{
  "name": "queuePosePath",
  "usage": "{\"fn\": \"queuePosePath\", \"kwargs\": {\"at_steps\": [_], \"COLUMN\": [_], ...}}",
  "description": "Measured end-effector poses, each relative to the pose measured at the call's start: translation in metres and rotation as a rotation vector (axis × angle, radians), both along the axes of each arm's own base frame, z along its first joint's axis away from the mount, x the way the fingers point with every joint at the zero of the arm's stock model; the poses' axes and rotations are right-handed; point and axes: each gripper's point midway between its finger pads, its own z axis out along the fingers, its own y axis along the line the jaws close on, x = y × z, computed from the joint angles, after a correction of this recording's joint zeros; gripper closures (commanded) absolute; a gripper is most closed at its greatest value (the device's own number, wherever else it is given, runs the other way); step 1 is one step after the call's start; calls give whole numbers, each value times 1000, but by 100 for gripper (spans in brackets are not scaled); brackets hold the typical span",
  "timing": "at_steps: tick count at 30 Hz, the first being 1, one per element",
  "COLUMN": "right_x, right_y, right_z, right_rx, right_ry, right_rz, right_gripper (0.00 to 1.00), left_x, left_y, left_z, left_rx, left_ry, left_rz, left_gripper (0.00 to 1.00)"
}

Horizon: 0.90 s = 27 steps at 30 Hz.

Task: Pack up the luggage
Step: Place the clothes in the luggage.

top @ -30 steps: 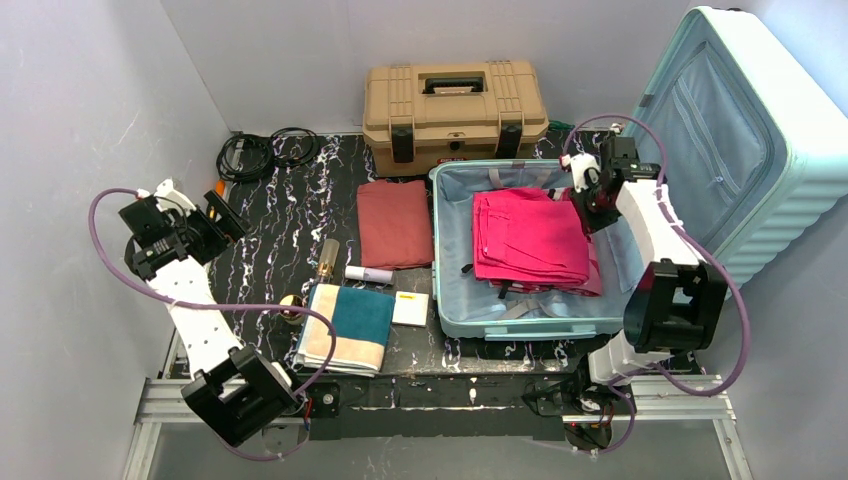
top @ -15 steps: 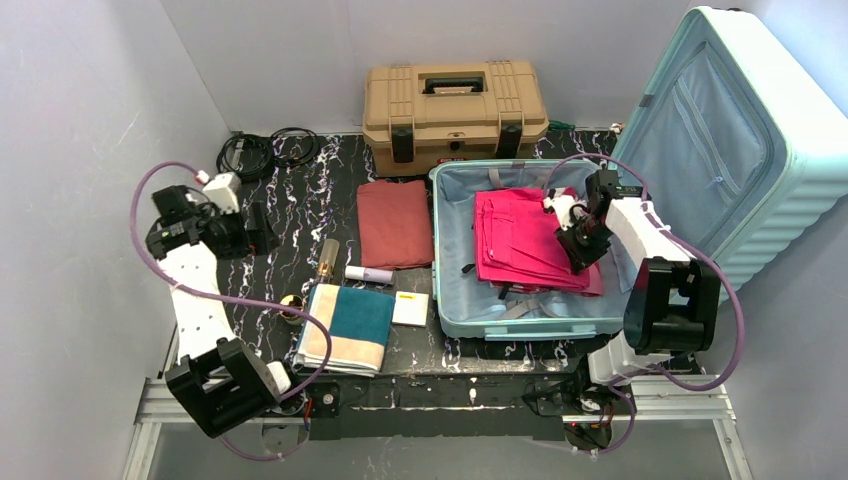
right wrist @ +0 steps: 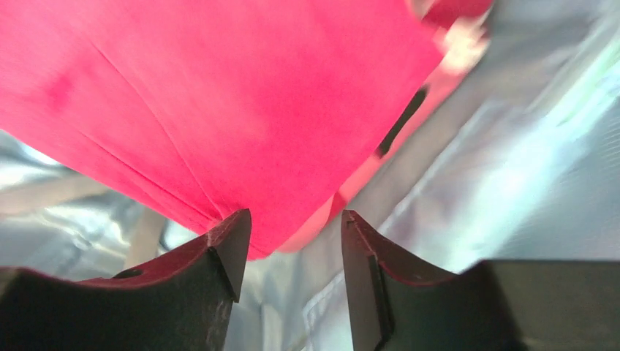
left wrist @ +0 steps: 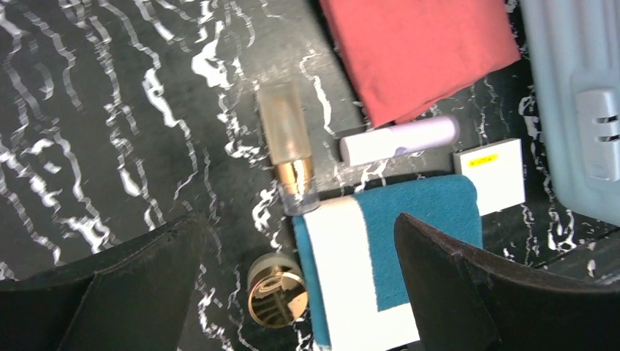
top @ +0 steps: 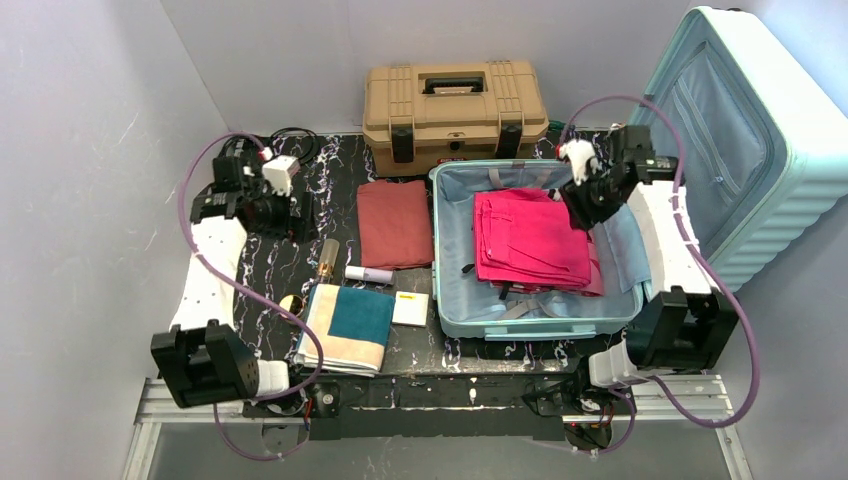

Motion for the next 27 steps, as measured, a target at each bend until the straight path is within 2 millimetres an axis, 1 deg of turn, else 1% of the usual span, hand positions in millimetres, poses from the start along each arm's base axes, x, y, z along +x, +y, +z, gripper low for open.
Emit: {"fn": "queuePosePath", "kwargs": {"at_steps": [3,5,6,7,9,12,16,19,21,24,27], "right_x": [18,20,20,21,21,24,27,27,26,27,29], "right_y": [25,40,49,58,77,105,142,170,191,221,247], "right_z": [58,80,87,90,91,89,83,78,78,87,100], "right_rx": [136,212,248,280,331,397,470,510,539,586,628], "right_ry": [-158,-211,-222,-226,-215,-190,-148,-113,-96,-86,-95], "right_rz": [27,49,58,71,96,137,193,238,273,332,389], "right_gripper": [38,37,37,37,36,36,35,35,35,35,35], "left_x": [13,22,26,30,37,47,63,75,85,102,117], "left_y": [-20,-28,-31,-35,-42,-53,-73,-89,-98,-102,-98], "left_z": [-10,-19,-23,-27,-36,-46,-58,-75,-88,-109,-130], "left_rx": [-29,-57,-72,-94,-139,-192,-222,-213,-202,-185,-163], "left_ry": [56,98,115,136,172,203,211,239,264,298,323], "left_rz": [-38,-34,-28,-18,-2,24,33,40,52,89,138], "left_gripper": [2,2,2,2,2,2,2,2,2,2,4]}}
